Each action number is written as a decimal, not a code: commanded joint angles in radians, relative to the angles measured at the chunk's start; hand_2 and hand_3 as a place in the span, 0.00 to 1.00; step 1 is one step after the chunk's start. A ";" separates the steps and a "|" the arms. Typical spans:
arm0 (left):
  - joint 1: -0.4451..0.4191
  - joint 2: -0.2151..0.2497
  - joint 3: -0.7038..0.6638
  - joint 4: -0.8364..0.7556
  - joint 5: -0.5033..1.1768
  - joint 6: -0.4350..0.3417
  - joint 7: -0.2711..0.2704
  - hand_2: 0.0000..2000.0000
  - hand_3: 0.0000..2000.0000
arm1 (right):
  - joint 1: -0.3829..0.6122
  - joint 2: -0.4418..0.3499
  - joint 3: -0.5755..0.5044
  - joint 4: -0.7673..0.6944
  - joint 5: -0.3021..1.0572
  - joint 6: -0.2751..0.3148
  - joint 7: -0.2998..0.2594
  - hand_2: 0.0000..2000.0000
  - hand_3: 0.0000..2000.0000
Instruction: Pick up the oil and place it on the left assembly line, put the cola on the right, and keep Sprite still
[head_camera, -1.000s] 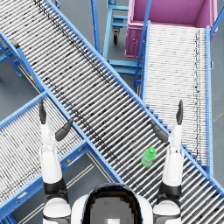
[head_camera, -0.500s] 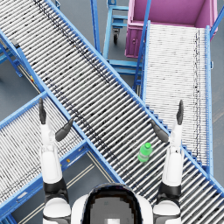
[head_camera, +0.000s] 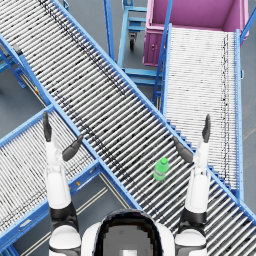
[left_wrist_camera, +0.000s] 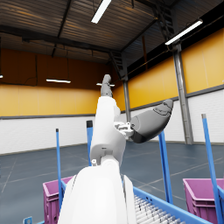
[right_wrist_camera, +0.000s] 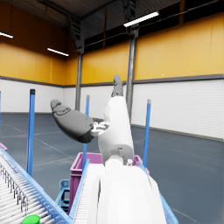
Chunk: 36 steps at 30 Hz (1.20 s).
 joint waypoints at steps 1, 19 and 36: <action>0.015 -0.002 -0.002 0.020 0.000 0.000 0.000 0.00 0.00 | 0.028 0.004 0.003 -0.010 0.000 0.000 0.000 0.00 0.00; -0.011 0.008 -0.008 0.001 0.000 0.000 0.000 0.00 0.00 | 0.020 -0.006 -0.010 -0.002 0.000 0.000 0.000 0.00 0.00; -0.046 0.021 -0.038 -0.054 0.000 0.000 0.000 0.00 0.00 | -0.027 -0.024 -0.024 0.059 0.000 0.000 0.000 0.00 0.00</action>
